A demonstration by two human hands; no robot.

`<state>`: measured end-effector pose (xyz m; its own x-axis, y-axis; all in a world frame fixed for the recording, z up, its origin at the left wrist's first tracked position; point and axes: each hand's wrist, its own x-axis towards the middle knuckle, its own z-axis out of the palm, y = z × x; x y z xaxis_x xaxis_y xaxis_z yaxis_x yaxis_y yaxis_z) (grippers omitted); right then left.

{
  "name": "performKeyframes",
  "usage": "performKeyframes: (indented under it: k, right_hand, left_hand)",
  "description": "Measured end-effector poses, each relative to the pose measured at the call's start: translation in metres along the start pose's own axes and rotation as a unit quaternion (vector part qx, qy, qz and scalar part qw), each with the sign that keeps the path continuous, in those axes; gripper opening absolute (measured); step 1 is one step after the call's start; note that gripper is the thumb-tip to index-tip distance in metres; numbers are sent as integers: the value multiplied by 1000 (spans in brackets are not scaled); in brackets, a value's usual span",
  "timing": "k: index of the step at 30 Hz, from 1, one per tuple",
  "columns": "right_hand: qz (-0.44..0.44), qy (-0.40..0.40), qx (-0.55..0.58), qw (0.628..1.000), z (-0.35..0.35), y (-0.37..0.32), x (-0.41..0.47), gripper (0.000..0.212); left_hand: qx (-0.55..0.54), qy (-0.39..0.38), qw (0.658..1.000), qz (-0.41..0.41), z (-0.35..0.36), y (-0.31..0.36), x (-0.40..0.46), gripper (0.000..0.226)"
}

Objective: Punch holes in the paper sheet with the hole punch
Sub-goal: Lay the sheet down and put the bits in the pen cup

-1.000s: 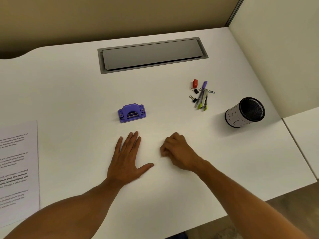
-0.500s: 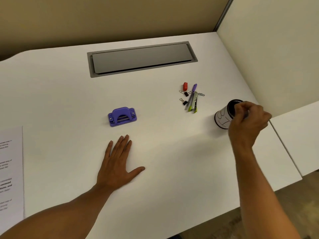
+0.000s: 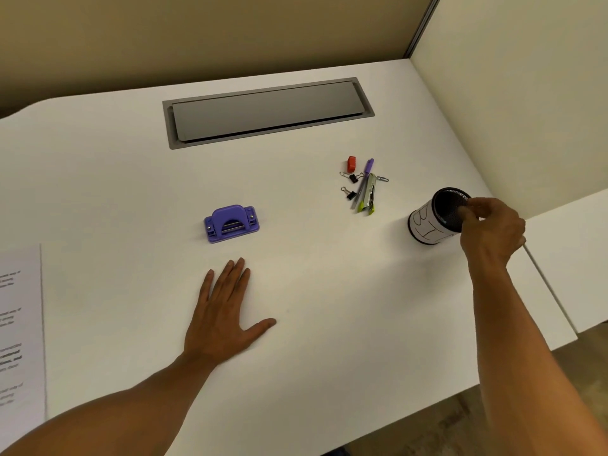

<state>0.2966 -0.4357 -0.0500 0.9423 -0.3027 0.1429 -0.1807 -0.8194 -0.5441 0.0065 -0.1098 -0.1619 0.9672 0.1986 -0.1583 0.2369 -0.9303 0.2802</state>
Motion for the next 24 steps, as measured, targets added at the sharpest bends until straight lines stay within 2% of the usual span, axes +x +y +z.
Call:
performKeyframes:
  k: [5,9,11,13,16,18,20,24]
  right_hand:
    - [-44,16,100,994,-1,-9,-17,21]
    - [-213,-23,105,971,20,-28,-76,17]
    - [-238,-64,107,963,36,-29,-109,13]
    - [-263,-138,97,950,51,-29,-143,9]
    - [-309,-292,46,904,65,-26,-190,12]
    - [-332,-352,16,875,71,-22,-211,16]
    - [-350,-372,2,860,75,-20,-224,19]
    - [-352,-361,-15,864,80,-24,-237,21]
  left_hand:
    - [1,4,1000,1,0,0,-1,105]
    - [3,1,1000,-1,0,0,-1,105]
    - [3,1,1000,-2,0,1,-1,105]
    - [2,2,1000,-2,-1,2,-1,105]
    - [8,0,1000,-4,-2,2,-1,105]
    - [12,-5,1000,-5,-1,1,0,106]
    - [11,-7,1000,-6,0,0,0,106]
    - [6,-7,1000,-5,2,0,0,107]
